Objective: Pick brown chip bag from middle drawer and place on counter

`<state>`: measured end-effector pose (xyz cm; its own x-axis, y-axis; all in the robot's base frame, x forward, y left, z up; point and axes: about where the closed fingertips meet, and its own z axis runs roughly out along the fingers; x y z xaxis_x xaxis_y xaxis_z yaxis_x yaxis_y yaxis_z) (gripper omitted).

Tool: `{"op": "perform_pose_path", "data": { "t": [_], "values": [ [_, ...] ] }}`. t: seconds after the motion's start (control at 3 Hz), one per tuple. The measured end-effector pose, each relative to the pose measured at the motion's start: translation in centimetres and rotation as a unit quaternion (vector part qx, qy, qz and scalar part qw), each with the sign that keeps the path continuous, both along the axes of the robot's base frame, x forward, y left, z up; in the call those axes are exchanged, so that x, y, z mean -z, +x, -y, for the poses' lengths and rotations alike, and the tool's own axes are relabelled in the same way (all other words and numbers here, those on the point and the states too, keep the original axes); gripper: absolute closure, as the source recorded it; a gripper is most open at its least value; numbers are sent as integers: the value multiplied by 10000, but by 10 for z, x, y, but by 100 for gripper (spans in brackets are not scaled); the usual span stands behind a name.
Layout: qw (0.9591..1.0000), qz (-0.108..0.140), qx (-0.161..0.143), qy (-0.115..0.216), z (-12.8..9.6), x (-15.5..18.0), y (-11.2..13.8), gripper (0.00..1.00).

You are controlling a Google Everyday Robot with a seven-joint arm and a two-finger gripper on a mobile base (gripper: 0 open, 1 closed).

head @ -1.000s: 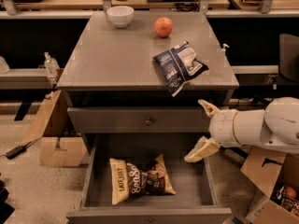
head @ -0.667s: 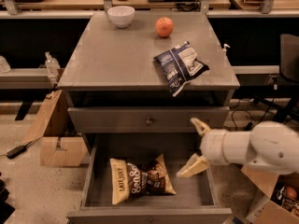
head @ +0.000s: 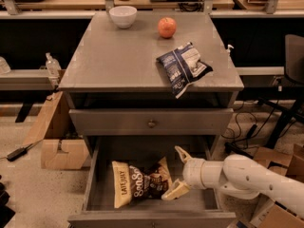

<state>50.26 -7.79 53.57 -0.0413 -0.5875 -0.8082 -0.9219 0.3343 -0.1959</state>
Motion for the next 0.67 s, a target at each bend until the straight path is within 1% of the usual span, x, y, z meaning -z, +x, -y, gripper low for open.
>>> {"op": "perform_pose_path", "data": {
  "t": [0.33, 0.67],
  "values": [
    [9999, -124, -115, 17, -19, 44, 11, 0],
    [9987, -385, -285, -149, -44, 95, 16, 0]
  ]
}}
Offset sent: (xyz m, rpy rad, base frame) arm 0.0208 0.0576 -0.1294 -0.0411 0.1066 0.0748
